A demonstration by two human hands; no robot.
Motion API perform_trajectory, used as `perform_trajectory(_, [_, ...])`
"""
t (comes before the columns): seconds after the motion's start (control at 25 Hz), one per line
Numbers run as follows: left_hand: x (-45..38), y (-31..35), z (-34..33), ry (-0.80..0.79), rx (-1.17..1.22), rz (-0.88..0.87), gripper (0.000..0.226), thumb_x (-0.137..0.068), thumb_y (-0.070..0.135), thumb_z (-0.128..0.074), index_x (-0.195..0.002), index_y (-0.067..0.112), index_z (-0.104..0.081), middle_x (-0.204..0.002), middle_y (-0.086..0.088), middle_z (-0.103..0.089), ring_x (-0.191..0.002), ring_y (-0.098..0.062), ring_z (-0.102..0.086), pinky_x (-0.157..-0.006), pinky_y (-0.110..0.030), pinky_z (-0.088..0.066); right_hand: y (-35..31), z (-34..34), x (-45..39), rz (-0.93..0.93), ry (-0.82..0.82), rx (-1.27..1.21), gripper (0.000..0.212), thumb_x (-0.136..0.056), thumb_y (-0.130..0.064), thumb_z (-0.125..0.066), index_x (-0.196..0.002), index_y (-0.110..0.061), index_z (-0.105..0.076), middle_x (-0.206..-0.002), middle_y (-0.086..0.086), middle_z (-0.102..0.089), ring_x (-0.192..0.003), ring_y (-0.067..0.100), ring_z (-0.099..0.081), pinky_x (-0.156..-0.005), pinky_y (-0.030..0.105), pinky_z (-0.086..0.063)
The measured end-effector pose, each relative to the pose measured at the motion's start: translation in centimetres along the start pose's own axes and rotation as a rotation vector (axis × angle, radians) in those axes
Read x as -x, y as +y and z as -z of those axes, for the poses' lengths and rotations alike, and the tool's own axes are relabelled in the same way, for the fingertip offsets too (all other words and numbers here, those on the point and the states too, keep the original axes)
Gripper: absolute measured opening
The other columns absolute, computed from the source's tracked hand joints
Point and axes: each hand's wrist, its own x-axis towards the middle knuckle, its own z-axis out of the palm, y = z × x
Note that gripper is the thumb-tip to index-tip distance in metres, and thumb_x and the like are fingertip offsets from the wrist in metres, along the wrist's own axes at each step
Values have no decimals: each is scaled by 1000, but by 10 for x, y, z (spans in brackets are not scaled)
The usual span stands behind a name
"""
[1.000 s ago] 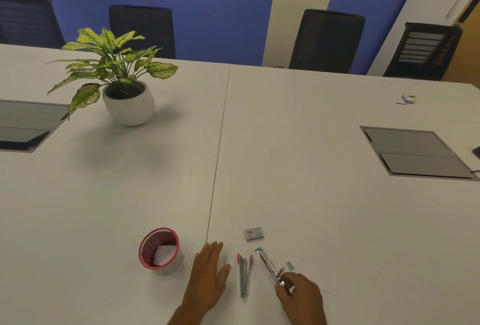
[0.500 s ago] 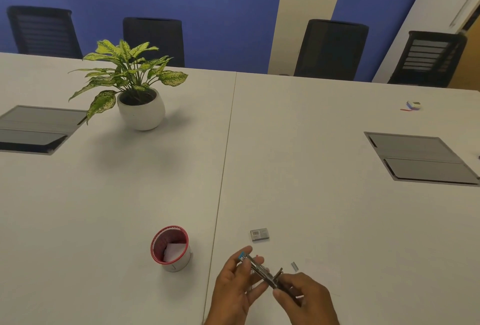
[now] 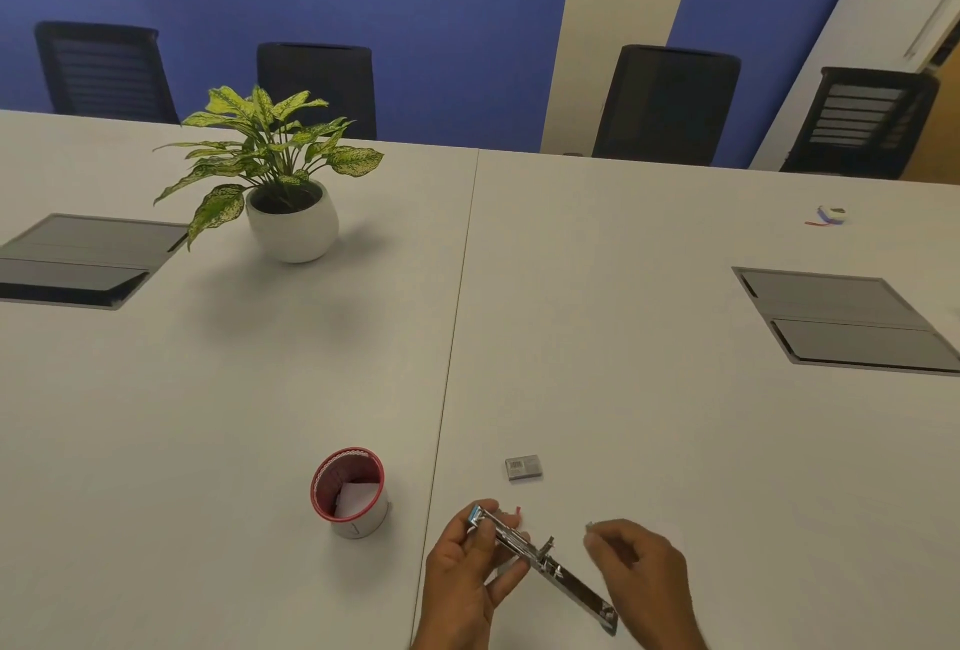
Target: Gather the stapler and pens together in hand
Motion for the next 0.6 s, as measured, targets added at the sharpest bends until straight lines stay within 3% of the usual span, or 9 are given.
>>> perform_trajectory(0.12, [-3,2,3,14,-16,-7,19,-96,8,-53,-112,6,-63,-100,-18,-76,-90,-32,-74,-67,-38,-63,31,-3,-26,11,-25,281,24,-81,-19,-71,-74,-40,-62,-79,-10,-73,-72,4,-64,-72,22,-51])
perform_trajectory(0.2, [-4,2,3,19,-32,-11,20,-97,10,-52,-114,7,-63,-103,-18,-75,-93,-33,-73,-68,-38,-62,53,-10,-40,61,-106,415,22,-85,-20,-66,-93,-39,-64,-99,-7,-71,-73,4,-62,-84,26,-52])
perform_trajectory(0.32, [-7,3,2,28,-42,-6,21,-97,12,-52,-114,9,-63,-104,-17,-75,-95,-33,-73,-68,-36,-62,70,-20,-55,109,-186,559,34,-92,-25,-56,-126,-29,-60,-124,-8,-62,-112,9,-59,-101,22,-40])
perform_trajectory(0.48, [-7,3,2,32,-36,2,20,-97,11,-52,-114,8,-63,-104,-18,-75,-95,-32,-73,-67,-37,-62,78,-32,-66,122,-258,640,41,-96,-30,-46,-137,-33,-48,-128,-7,-55,-120,11,-53,-100,20,-39])
perform_trajectory(0.6, [-7,3,3,32,-27,5,20,-97,10,-53,-113,7,-63,-104,-20,-74,-92,-32,-74,-66,-37,-62,83,-35,-72,152,-291,739,34,-95,-30,-44,-127,-29,-56,-121,-3,-55,-113,15,-55,-90,23,-42])
